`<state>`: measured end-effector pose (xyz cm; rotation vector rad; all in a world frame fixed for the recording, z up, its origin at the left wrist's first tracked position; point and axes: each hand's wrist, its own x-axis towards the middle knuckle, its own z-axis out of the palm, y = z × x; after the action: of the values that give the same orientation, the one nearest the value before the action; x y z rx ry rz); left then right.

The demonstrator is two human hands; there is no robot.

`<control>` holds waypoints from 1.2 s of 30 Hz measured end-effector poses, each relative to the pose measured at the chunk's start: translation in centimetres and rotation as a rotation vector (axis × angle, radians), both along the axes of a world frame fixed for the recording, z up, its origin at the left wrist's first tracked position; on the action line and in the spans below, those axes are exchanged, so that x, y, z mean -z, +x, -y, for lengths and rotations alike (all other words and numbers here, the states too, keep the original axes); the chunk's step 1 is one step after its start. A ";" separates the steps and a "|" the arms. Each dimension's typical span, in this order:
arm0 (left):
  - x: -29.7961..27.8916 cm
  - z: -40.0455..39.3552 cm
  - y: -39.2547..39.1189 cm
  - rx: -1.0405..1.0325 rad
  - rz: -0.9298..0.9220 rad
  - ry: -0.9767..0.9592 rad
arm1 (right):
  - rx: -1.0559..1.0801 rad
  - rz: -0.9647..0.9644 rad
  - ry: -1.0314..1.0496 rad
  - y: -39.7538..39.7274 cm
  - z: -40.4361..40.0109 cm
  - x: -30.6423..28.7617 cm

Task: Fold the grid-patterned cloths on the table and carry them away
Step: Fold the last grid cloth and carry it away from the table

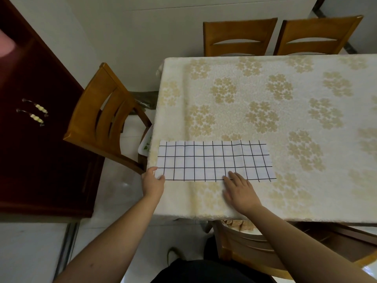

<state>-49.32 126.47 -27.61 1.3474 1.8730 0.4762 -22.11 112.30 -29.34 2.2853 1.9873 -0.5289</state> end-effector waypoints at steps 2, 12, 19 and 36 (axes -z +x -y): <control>-0.3 -0.4 0.0 -0.078 0.011 -0.072 | -0.002 -0.007 -0.021 -0.2 0.0 -0.1; -1.6 -1.0 0.1 -0.191 0.237 -0.243 | -0.022 0.009 -0.020 -0.1 -0.1 -0.2; -3.8 -1.3 0.9 -0.092 0.291 -0.182 | 0.002 0.003 0.079 -0.3 -0.4 -0.3; -9.4 0.2 10.5 0.674 0.011 0.485 | 0.532 -0.794 0.166 -0.3 -5.7 -6.8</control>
<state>-38.84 126.25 -18.22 2.1681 1.2078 0.5903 -22.45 117.98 -22.52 3.0404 1.6346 -1.5723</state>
